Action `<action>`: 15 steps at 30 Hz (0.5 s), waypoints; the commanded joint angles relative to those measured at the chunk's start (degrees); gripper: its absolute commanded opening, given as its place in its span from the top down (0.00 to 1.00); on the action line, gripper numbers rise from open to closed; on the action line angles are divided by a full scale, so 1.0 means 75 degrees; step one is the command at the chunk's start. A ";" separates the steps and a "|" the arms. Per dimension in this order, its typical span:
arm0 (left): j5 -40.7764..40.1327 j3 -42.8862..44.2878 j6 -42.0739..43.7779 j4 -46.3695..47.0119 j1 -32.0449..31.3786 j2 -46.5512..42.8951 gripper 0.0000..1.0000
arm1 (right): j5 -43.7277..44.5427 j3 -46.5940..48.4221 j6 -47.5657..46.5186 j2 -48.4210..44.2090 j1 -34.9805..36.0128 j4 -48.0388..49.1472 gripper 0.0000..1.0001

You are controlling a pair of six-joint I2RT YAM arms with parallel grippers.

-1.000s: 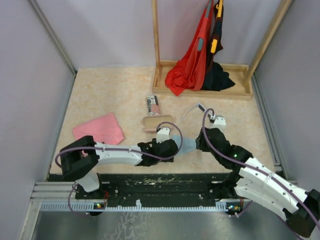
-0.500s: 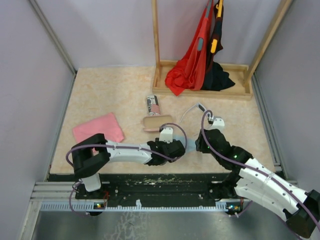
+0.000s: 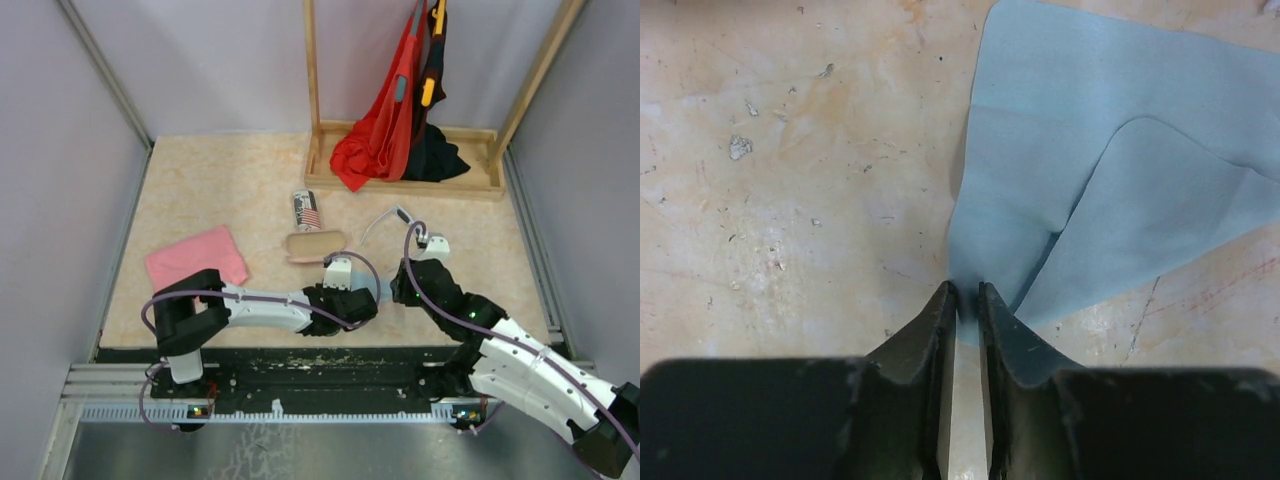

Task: Organize the sunglasses
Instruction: Adjust the glasses cleaning cloth at the center of the board.

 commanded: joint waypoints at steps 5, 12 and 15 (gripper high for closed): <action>0.0435 -0.0789 0.0105 0.0170 -0.0063 -0.0040 0.98 | -0.0327 -0.0105 0.0030 0.0000 -0.0045 0.0409 0.59; 0.0539 -0.1859 -0.0221 0.0209 -0.0235 -0.1189 0.99 | -0.0688 -0.0205 0.0043 0.0322 -0.0044 0.0698 0.59; 0.0496 -0.2110 -0.0638 -0.0133 -0.0523 -0.1509 0.99 | -0.0839 -0.0210 0.0031 0.0700 -0.0044 0.0859 0.59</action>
